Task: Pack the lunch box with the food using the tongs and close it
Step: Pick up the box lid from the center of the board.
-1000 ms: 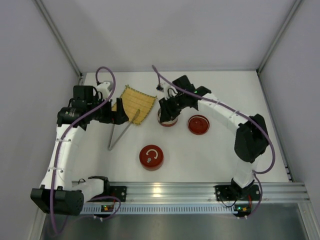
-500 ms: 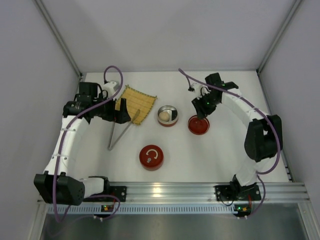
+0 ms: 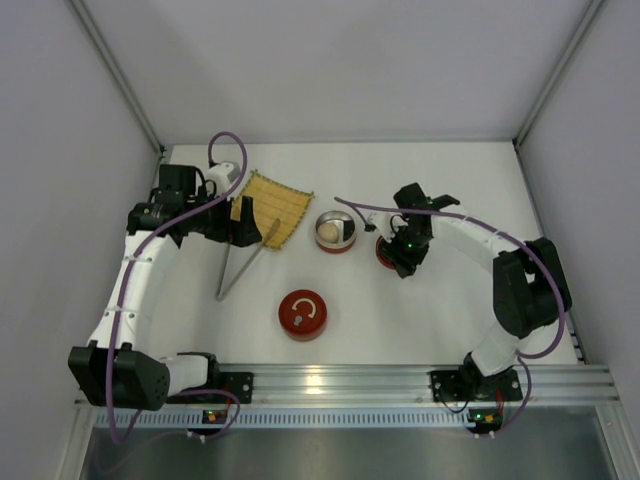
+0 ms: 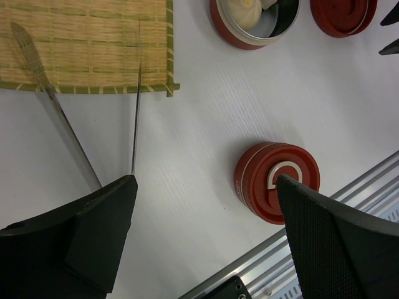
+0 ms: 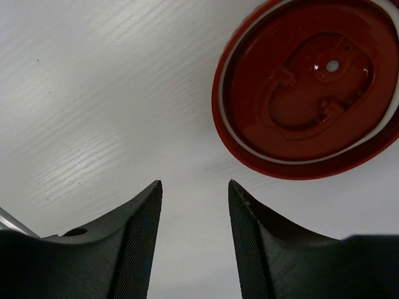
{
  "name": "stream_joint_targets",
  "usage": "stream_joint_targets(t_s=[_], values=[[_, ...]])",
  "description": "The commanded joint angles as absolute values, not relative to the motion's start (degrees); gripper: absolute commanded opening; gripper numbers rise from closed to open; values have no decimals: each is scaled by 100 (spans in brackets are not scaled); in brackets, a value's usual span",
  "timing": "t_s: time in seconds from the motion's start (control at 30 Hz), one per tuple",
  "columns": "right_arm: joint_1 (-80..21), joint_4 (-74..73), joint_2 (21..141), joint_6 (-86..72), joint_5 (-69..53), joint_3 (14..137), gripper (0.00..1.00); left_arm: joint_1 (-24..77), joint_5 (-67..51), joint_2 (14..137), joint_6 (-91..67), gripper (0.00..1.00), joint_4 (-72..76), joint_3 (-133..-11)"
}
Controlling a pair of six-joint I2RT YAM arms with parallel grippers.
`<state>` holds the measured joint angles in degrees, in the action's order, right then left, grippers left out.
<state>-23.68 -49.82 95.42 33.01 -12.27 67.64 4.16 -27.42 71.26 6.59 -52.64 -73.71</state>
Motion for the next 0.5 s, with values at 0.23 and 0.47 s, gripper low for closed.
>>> stream_joint_targets(t_s=[0.23, 0.47], values=[[-2689, -3930, 9685, 3726, -792, 6776, 45, 413, -2830, 7040, 765, 98, -5010, -7427], [-2812, -3859, 9984, 3885, -738, 6750, 44, 404, -2786, 7022, 809, 98, -5036, -7471]])
